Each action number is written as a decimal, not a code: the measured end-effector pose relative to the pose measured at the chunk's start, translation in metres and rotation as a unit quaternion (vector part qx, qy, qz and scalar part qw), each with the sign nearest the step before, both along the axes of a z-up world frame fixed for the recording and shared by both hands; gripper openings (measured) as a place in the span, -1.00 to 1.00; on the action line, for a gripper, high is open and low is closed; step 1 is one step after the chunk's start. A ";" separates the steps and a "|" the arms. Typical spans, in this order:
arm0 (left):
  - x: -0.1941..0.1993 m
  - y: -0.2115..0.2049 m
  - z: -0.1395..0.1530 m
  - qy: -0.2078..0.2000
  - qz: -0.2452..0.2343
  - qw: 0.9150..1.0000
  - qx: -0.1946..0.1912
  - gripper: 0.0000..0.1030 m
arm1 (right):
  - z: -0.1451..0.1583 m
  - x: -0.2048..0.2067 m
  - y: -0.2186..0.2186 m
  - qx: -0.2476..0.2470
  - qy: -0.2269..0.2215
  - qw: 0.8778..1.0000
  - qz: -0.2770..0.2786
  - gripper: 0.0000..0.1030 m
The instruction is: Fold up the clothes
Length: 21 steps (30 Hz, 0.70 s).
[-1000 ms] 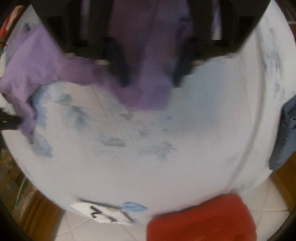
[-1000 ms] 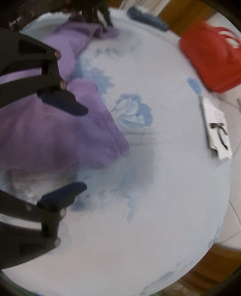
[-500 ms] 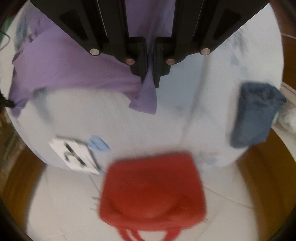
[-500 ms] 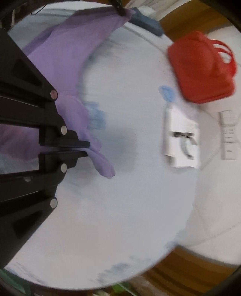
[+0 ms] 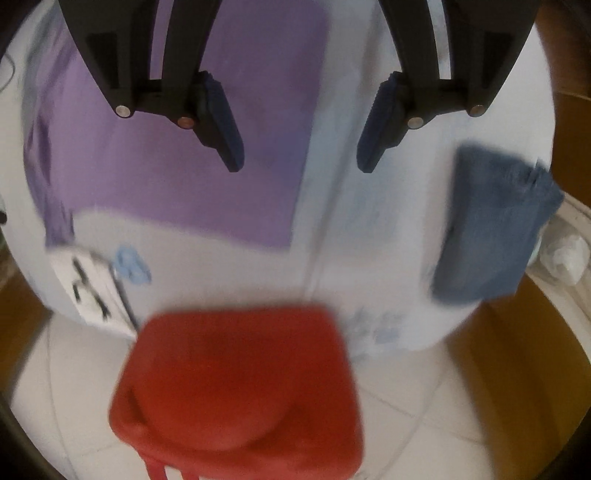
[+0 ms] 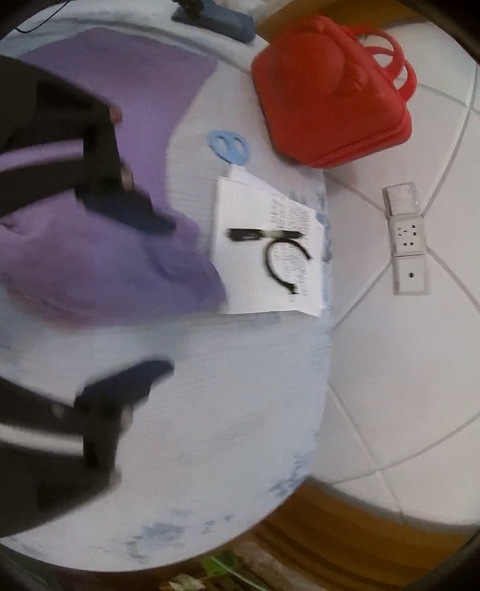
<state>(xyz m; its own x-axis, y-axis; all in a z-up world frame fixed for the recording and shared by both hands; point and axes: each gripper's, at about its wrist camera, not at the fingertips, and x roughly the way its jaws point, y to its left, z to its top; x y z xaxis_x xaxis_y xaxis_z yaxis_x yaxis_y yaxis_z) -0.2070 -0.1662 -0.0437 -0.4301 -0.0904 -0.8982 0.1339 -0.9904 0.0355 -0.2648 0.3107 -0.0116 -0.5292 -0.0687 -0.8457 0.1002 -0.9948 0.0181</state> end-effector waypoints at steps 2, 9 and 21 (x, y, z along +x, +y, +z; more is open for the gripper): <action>0.029 -0.009 -0.008 -0.014 0.006 1.000 0.004 0.24 | -0.010 0.024 0.012 -0.025 -0.021 0.999 -0.010 0.42; 0.123 -0.019 -0.039 -0.042 0.030 0.998 0.039 0.24 | -0.037 0.129 0.040 -0.078 -0.077 0.994 -0.028 0.42; 0.210 0.051 -0.062 -0.060 -0.065 0.993 0.077 0.30 | -0.052 0.286 0.018 -0.104 -0.130 0.985 0.038 0.42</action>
<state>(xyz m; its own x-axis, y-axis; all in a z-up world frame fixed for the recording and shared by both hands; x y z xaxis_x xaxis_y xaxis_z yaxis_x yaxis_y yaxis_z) 0.0029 -0.1156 -0.1053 -0.3181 0.1007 -0.9427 0.0080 -0.9940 -0.1089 0.0216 0.3286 -0.0634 -0.2838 -0.2851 -0.9155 0.1398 -0.9569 0.2547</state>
